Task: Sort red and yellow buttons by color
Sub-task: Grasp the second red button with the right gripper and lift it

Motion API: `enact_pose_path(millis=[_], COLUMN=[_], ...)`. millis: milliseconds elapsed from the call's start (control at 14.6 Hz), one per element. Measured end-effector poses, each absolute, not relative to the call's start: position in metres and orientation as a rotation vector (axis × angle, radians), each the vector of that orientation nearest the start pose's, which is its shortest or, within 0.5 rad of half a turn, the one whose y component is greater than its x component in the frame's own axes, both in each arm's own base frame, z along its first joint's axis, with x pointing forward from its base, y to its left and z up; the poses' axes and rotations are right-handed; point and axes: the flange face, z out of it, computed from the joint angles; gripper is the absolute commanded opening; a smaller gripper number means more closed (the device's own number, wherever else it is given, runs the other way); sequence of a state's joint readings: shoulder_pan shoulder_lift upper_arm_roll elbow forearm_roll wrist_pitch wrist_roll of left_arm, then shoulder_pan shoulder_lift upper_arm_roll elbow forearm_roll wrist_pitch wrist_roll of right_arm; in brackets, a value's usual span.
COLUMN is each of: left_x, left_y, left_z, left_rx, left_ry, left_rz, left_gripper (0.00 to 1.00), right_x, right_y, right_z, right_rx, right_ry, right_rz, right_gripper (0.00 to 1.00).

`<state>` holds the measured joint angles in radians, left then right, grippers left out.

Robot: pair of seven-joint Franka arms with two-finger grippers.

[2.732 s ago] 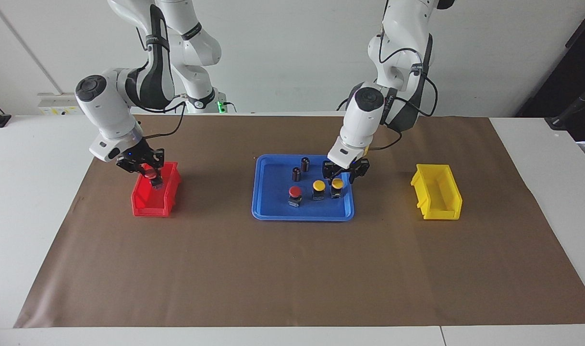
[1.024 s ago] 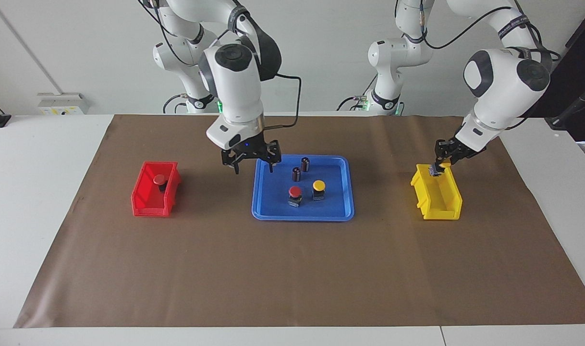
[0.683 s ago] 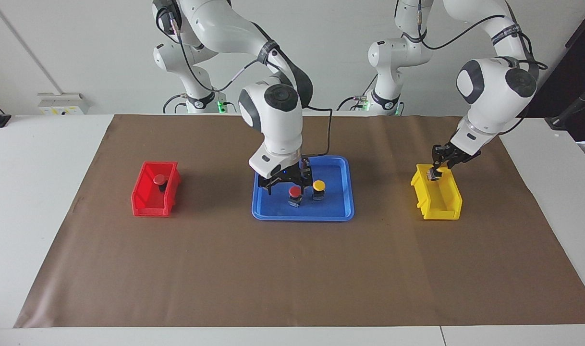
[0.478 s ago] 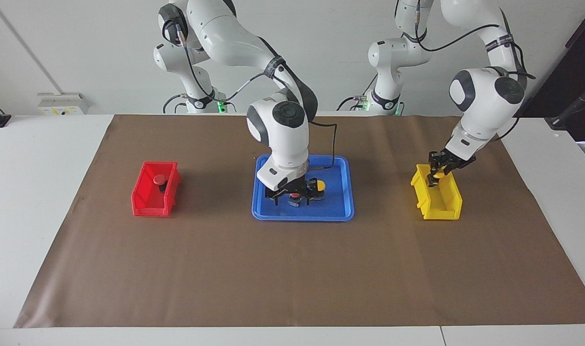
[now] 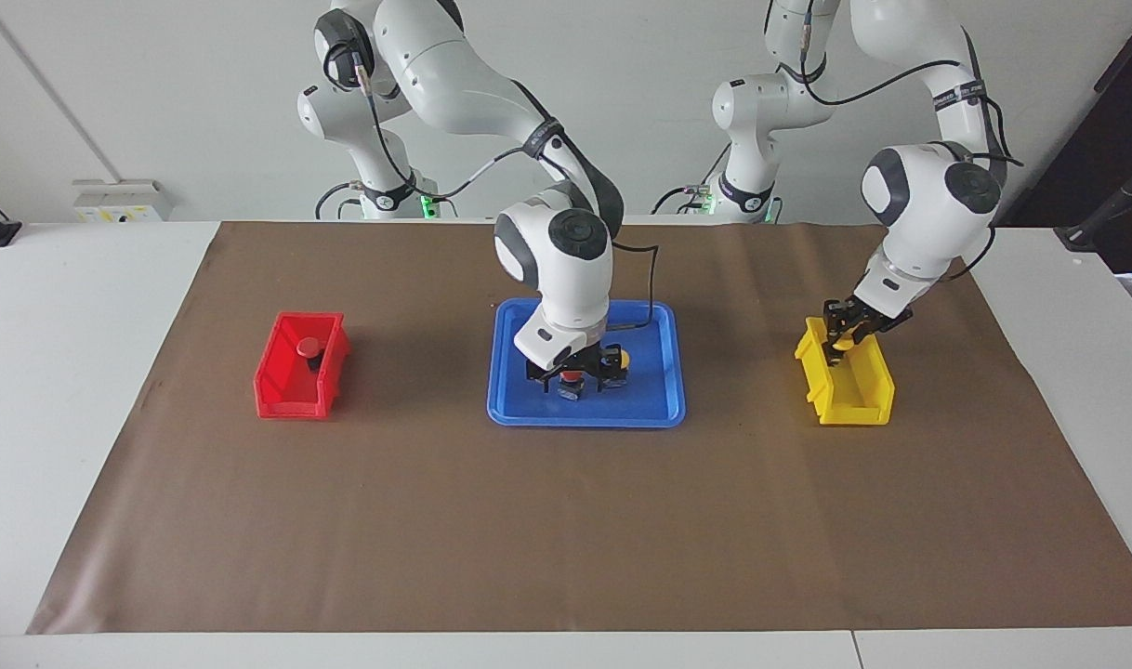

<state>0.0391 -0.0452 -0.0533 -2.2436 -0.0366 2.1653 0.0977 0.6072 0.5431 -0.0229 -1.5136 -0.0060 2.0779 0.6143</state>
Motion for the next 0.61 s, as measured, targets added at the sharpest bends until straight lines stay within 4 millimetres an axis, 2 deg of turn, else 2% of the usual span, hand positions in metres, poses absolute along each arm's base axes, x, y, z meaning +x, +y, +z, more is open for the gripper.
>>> enact_pose_path(millis=[205,273,341,410,478,615], left_x=[0.514,0.518,0.522,0.527,0.532,0.540], left_y=[-0.002,-0.002,-0.002,-0.003,-0.004,-0.007], left_z=[0.387,0.391,0.400,0.413,0.431,0.475], left_rx=[-3.168,-3.168,-3.168,-3.169,-3.170,-3.170], left_ry=[0.137,0.137,0.139,0.143,0.148,0.165], left_rz=[0.040,0.032,0.034,0.041,0.051,0.064], left_gripper=[0.59,0.64,0.77,0.92,1.00,1.00], right_x=[0.579,0.578,0.576,0.574,0.572,0.570], right_y=[0.391,0.392,0.392,0.393,0.393,0.394], right_z=[0.348,0.349,0.350,0.350,0.350,0.349], right_rx=[-3.147,-3.148,-3.152,-3.155,-3.156,-3.158], right_ry=[0.028,0.024,0.021,0.017,0.014,0.011], right_rz=[-0.032,-0.030,-0.021,-0.014,-0.011,-0.006], right_gripper=[0.72,0.71,0.68,0.64,0.61,0.55])
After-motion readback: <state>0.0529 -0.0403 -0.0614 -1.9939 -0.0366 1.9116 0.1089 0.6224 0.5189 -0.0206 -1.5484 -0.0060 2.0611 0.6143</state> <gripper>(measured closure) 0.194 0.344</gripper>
